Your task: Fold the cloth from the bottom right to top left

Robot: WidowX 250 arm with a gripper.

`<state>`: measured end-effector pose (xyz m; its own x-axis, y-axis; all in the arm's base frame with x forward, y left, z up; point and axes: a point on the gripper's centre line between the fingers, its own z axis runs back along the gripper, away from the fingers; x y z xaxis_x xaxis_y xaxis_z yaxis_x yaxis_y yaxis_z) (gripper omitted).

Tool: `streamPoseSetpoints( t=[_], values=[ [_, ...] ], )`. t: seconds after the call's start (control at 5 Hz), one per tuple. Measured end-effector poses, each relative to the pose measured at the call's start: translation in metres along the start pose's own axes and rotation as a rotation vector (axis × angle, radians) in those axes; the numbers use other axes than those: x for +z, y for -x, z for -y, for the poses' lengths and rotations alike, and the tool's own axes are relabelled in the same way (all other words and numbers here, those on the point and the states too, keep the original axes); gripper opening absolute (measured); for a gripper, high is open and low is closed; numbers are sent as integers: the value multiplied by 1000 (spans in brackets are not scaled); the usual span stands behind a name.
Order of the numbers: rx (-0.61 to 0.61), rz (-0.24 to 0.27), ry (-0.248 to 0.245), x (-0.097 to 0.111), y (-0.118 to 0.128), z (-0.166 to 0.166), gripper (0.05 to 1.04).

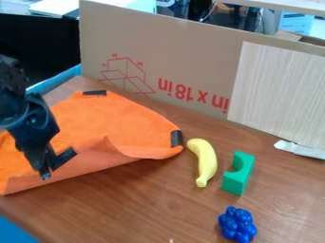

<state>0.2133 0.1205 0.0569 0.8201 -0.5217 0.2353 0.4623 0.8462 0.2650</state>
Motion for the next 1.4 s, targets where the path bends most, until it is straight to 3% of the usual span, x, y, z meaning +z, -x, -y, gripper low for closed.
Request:
streamPoseSetpoints(
  t=[0.2, 0.4, 0.6, 1.0, 1.4],
  values=[
    [-50, -87, 65, -14, 0, -19, 50],
    [-145, -121, 64, -22, -3, -39, 50],
    [-240, -114, 42, -23, -11, -56, 50],
    [-270, -111, 69, -24, -28, -102, 50],
    [-295, -141, 118, -43, -40, -135, 50]
  ],
)
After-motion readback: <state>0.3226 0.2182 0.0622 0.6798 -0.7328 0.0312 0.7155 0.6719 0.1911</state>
